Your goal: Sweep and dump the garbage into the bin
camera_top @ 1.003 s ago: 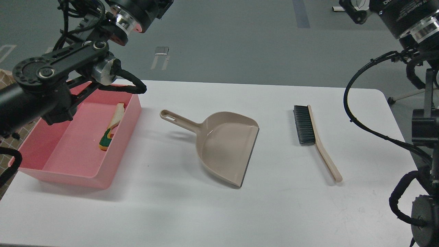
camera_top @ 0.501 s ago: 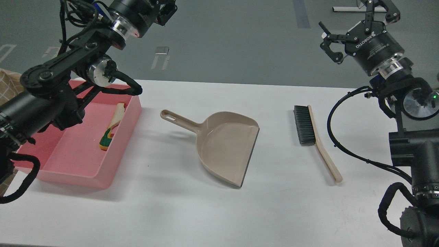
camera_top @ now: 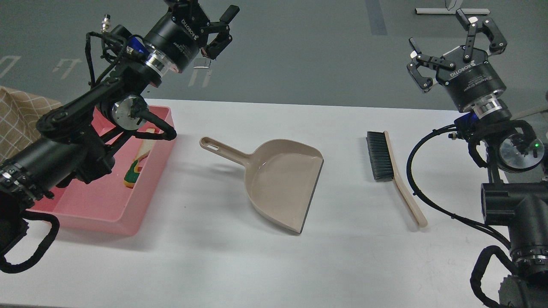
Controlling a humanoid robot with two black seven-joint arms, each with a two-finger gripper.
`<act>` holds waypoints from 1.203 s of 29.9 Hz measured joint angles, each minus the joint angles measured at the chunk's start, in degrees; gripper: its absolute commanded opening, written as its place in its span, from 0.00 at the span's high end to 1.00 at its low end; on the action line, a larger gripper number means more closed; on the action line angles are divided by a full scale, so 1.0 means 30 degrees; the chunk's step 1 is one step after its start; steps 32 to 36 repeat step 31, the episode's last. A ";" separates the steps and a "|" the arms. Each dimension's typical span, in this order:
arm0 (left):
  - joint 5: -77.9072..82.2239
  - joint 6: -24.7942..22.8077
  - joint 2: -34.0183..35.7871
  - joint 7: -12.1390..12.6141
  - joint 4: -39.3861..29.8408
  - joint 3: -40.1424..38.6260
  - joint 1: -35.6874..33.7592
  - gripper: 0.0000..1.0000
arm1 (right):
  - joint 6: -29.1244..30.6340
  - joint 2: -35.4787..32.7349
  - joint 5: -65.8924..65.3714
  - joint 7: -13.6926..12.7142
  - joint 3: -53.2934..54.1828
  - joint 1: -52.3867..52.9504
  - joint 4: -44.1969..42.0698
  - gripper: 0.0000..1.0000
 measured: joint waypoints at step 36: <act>0.0006 -0.0993 -0.1452 -0.0095 -0.0879 -0.1931 0.3192 0.02 | 0.0000 -0.1658 -0.0838 -0.1092 -0.3238 -0.0659 0.0242 0.01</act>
